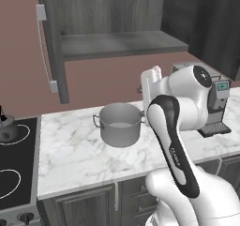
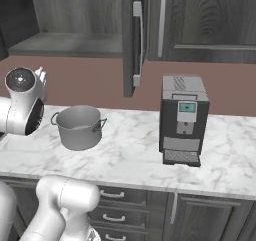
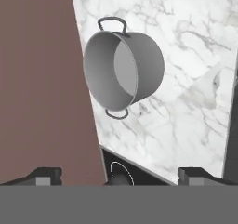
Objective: Pick the kettle from the cabinet and place it on a stove burner. Then pick the pot from the counter and place it on another stove burner. Finally, turn both burners on.
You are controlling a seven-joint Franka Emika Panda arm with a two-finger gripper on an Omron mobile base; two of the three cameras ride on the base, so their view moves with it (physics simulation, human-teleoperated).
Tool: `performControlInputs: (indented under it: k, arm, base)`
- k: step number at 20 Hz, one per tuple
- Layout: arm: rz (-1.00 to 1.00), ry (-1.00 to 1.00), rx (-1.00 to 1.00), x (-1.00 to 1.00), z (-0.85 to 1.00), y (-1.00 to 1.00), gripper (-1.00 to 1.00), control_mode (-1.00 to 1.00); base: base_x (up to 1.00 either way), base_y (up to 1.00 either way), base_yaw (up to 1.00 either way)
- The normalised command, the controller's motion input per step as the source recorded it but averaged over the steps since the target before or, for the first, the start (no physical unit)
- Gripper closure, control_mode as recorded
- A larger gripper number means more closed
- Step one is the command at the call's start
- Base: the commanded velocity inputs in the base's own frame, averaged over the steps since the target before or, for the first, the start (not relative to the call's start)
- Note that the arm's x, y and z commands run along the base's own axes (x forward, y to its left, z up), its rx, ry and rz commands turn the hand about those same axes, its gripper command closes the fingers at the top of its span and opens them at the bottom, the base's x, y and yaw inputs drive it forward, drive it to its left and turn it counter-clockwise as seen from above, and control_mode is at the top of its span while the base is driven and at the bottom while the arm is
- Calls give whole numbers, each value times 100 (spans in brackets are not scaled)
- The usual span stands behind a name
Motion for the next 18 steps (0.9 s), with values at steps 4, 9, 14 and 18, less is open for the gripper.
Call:
performControlInputs:
  k: [4,9,14,18]
  arm:
    - [19,0,-7,2,-27,-8,-100,-100]
    - [23,0,-10,14,-16,-2,-100,-100]
    - [18,0,-20,10,-7,0,-100,-100]
    - [13,0,-22,1,-11,0,-100,-100]
  base:
    - [0,0,0]
    - [0,0,0]
    - [0,0,0]
    - [0,0,0]
